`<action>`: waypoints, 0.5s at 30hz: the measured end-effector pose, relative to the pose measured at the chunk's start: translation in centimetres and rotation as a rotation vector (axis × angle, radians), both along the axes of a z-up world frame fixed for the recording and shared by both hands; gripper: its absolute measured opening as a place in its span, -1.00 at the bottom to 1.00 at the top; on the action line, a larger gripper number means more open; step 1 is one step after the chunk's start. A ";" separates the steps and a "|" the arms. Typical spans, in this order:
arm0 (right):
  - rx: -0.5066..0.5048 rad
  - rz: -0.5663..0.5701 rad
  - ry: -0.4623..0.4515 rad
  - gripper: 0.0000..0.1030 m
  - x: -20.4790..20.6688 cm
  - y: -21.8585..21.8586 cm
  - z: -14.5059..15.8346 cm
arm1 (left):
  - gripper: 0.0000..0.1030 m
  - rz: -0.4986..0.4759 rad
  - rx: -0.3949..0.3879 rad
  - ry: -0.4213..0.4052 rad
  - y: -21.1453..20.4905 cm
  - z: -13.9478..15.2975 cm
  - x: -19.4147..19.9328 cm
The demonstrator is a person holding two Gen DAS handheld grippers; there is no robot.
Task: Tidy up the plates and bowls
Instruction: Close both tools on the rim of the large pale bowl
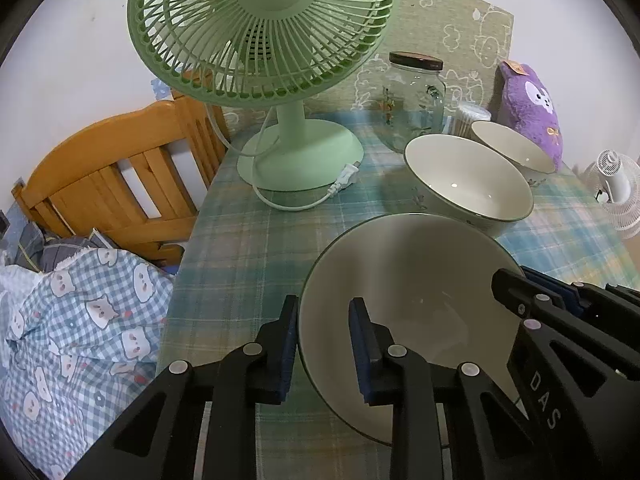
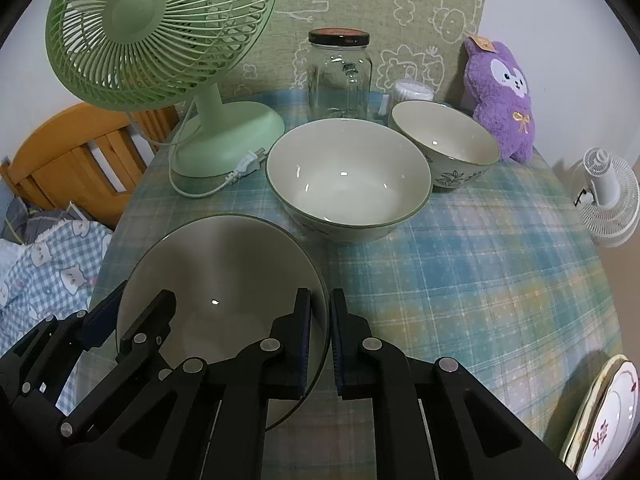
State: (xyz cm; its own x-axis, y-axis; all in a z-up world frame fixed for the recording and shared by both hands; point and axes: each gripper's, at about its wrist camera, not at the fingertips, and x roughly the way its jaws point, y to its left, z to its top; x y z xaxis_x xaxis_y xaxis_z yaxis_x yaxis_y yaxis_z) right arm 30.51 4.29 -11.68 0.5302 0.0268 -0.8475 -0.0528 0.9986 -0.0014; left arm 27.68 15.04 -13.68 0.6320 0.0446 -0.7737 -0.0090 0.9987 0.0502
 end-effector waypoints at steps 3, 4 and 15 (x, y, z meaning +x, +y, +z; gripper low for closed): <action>-0.010 -0.002 0.000 -0.76 -0.1 0.2 0.1 | -0.58 0.001 0.000 0.009 0.1 0.0 0.0; -0.009 -0.003 0.001 -0.76 -0.1 0.2 0.2 | -0.59 0.005 -0.005 0.014 0.1 0.1 0.0; -0.021 -0.005 0.007 -0.76 -1.6 -0.4 0.9 | -0.59 0.002 -0.027 0.050 -0.6 0.4 -1.3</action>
